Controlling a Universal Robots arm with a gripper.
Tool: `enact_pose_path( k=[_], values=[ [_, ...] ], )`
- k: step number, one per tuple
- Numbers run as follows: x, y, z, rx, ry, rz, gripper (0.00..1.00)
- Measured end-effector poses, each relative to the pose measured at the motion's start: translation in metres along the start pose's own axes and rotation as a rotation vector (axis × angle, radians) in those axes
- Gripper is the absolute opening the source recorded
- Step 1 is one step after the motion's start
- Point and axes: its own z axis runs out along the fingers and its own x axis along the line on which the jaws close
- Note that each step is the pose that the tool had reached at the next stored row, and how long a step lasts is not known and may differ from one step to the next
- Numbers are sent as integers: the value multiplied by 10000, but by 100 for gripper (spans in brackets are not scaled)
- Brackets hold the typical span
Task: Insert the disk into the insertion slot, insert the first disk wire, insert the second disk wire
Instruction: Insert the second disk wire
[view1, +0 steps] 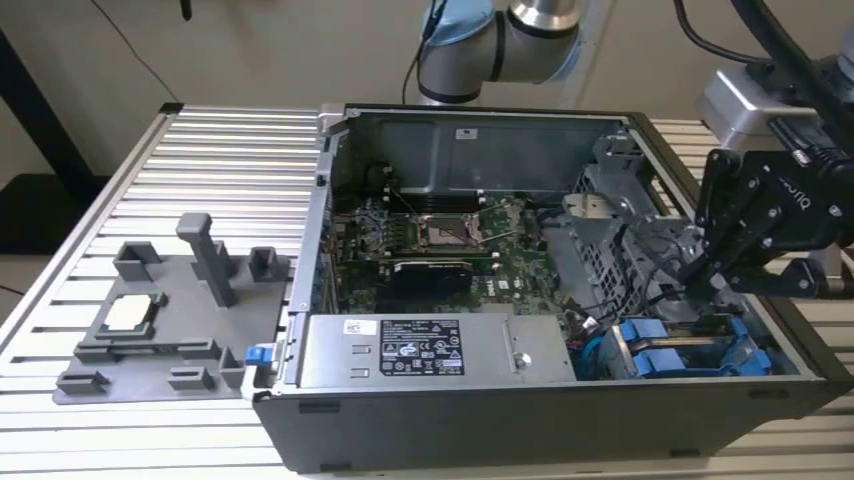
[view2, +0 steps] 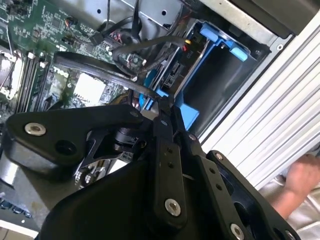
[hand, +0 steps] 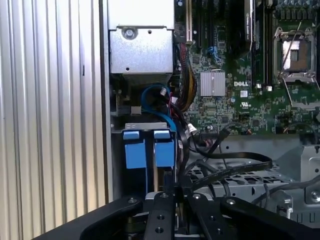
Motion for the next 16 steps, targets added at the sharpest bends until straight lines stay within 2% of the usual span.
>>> enact_pose_path(
  k=[2,6,8,11,14,15,16],
  values=[
    [9,-48,6,-209,5,15,16],
    [37,-140,22,-543,15,39,16],
    [49,-181,32,-663,12,47,16],
    [72,-229,50,-783,-15,53,16],
    [100,-246,78,-849,-61,52,16],
    [103,-247,85,-852,-126,46,16],
    [106,-248,89,-857,-249,33,16]
  ],
)
